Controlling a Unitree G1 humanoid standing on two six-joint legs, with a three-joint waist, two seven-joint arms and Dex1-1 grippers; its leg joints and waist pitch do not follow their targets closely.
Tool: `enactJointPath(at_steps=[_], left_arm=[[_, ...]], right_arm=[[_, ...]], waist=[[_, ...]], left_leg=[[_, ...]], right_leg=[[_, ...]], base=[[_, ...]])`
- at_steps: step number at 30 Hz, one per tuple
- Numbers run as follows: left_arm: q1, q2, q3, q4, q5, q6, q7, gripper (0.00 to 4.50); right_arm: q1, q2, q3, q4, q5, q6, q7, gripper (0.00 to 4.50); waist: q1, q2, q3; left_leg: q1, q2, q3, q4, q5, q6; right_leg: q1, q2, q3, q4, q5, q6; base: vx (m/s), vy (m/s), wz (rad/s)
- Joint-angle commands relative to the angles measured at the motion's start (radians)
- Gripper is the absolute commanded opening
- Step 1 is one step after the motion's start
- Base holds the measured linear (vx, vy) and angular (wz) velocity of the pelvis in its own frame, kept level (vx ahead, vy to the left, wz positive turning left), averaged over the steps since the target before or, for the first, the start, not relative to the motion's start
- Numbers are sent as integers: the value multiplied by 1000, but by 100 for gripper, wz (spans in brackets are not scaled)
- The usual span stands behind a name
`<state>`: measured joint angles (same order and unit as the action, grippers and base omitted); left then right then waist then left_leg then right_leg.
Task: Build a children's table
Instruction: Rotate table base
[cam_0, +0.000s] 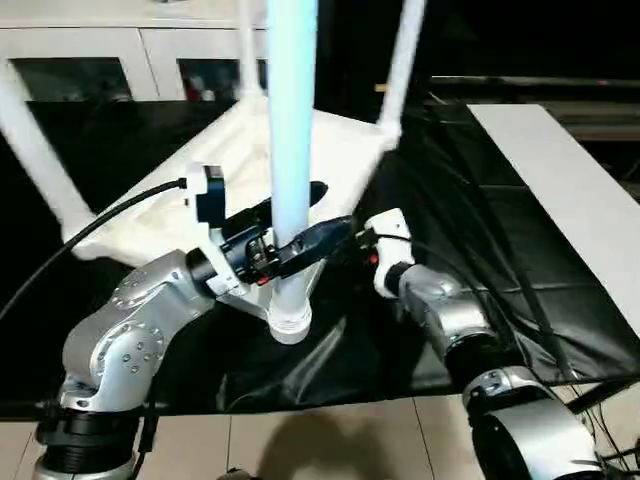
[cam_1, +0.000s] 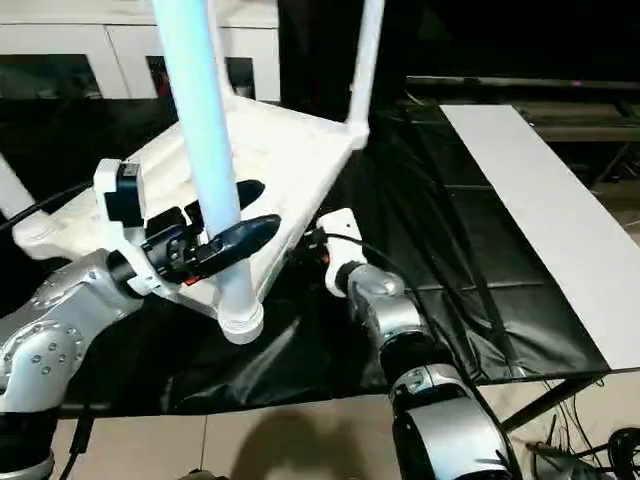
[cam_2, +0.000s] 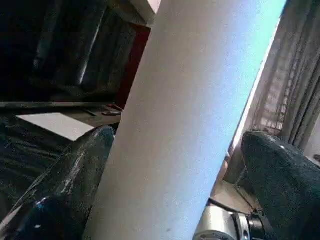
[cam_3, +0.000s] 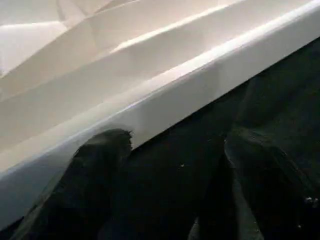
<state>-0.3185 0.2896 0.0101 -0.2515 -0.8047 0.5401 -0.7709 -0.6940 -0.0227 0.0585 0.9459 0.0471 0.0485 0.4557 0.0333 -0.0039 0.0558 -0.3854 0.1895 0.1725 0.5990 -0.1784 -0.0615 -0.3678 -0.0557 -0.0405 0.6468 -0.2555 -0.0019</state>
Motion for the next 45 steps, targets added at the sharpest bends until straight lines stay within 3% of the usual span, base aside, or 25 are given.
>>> enactJointPath(at_steps=[1,12,17,19,24,26,27,28,29,32,36,38,40,43,45], left_arm=[[-35,-43,-78,-42,-3,7,-4,448],[-76,-101,-108,9,44,-35,11,448],[-137,-155,-107,155,202,-178,70,448],[-145,-161,-111,171,214,-191,68,448],[-180,-192,-121,244,265,-240,77,448],[-224,-236,-137,340,330,-309,90,448],[-228,-242,-141,350,338,-319,90,448],[-240,-262,-152,378,356,-340,87,448],[-240,-262,-152,378,356,-340,87,448],[-236,-253,-175,401,401,-355,81,448],[-217,-226,-158,409,425,-377,80,448],[-202,-212,-142,408,429,-382,74,448],[-184,-180,-105,412,441,-399,72,448],[-180,-163,-89,414,435,-401,68,448],[-182,-149,-78,419,435,-408,71,448]], right_arm=[[-1,85,82,-22,4,-17,100,373],[59,133,151,-90,-10,-34,228,373],[67,143,147,-111,-4,-31,242,373],[69,144,148,-115,-3,-30,248,373],[82,145,154,-134,-8,-27,267,373],[91,146,158,-146,-10,-26,279,373],[92,146,159,-147,-12,-26,278,373],[96,145,162,-153,-16,-26,272,373],[96,145,162,-153,-16,-26,272,373],[108,124,154,-168,-25,-25,240,373],[117,91,131,-175,-30,-24,223,373],[124,74,121,-181,-32,-26,219,373],[136,45,103,-203,-27,-23,223,373],[139,34,97,-210,-26,-25,224,373],[140,29,92,-214,-25,-24,224,373]], waist=[[8,12,-61],[6,12,-63],[10,16,-65],[13,14,-65],[21,16,-63],[26,23,-62],[27,21,-60],[29,30,-59],[27,21,-61],[25,25,-59],[22,23,-58],[18,12,-60],[17,14,-61],[18,15,-71],[17,19,-68]], left_leg=[[17,39,-9,-67,-119,2],[19,41,-10,-68,-132,3],[23,45,-13,-69,-139,1],[24,46,-13,-70,-143,1],[29,48,-14,-74,-194,-24],[31,47,-14,-76,-219,-32],[32,47,-14,-78,-230,-34],[34,48,-15,-79,-258,-44],[32,47,-15,-79,-256,-43],[31,48,-20,-84,-297,-54],[29,47,-22,-87,-316,-55],[24,44,-20,-83,-285,-43],[22,40,-17,-79,-244,-27],[19,42,-16,-71,-148,0],[20,42,-14,-72,-143,11]], right_leg=[[42,-72,43,-65,106,-255],[43,-72,43,-67,124,-265],[43,-76,43,-68,122,-265],[43,-76,43,-67,128,-260],[39,-78,43,-72,74,-251],[36,-77,45,-76,55,-242],[35,-77,45,-80,43,-241],[33,-78,45,-80,21,-238],[37,-78,45,-81,24,-236],[35,-80,45,-84,-25,-227],[37,-80,45,-87,-55,-227],[41,-81,47,-87,-54,-227],[41,-81,48,-88,-35,-228],[45,-79,46,-76,96,-237],[39,-75,43,-73,132,-251]], base=[[0,0,0],[0,0,0],[0,0,0],[0,0,0],[0,0,0],[0,0,0],[0,0,0],[0,0,0],[0,0,0],[0,0,0],[0,0,0],[0,0,0],[0,0,0],[0,0,0],[0,0,0]])
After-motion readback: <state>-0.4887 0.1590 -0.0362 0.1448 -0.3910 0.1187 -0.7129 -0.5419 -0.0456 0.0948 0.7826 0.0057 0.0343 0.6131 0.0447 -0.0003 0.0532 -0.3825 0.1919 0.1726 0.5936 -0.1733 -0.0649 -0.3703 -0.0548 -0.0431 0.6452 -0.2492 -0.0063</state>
